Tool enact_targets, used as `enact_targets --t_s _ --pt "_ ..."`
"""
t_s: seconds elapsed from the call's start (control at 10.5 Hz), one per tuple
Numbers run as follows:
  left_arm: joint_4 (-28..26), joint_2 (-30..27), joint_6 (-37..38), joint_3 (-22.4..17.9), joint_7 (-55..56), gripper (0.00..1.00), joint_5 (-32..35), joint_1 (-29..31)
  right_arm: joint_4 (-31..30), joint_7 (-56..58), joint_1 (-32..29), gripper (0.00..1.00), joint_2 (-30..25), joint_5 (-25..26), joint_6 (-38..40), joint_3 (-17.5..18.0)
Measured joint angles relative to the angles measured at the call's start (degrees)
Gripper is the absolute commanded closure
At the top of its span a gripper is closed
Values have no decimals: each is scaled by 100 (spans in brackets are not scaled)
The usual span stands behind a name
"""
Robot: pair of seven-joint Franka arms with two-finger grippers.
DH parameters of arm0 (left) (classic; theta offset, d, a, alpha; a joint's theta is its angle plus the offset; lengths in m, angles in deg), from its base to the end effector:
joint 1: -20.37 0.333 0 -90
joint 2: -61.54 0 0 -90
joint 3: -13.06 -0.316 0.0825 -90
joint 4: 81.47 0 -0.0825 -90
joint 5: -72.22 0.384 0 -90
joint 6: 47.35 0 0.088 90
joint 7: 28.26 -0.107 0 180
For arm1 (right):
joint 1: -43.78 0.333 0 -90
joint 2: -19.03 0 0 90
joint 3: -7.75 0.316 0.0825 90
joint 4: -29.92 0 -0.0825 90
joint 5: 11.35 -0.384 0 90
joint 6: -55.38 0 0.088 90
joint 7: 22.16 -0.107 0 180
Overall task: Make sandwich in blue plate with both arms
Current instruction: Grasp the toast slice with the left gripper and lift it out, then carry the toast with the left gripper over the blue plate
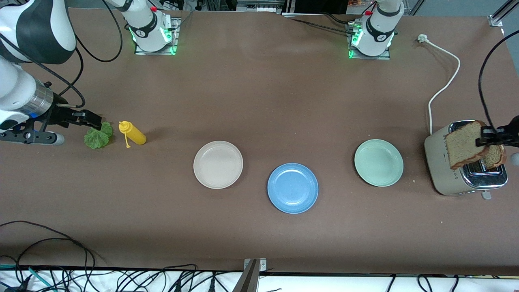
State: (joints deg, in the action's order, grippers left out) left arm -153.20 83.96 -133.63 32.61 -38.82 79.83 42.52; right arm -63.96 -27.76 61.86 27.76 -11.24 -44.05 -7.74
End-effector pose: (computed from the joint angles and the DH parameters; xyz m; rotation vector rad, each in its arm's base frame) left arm 0.6497 0.0870 0.5409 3.1208 -0.1898 -0.1817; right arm 0.6021 0.0365 0.5209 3.0938 -0.0777 -0.0725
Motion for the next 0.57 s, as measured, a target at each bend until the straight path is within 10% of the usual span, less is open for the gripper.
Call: enact_targets --t_s 0.57 --pt "-19 456 -126 13 861 100 -2 -1365 4 0 -3 0 8 0 2 -5"
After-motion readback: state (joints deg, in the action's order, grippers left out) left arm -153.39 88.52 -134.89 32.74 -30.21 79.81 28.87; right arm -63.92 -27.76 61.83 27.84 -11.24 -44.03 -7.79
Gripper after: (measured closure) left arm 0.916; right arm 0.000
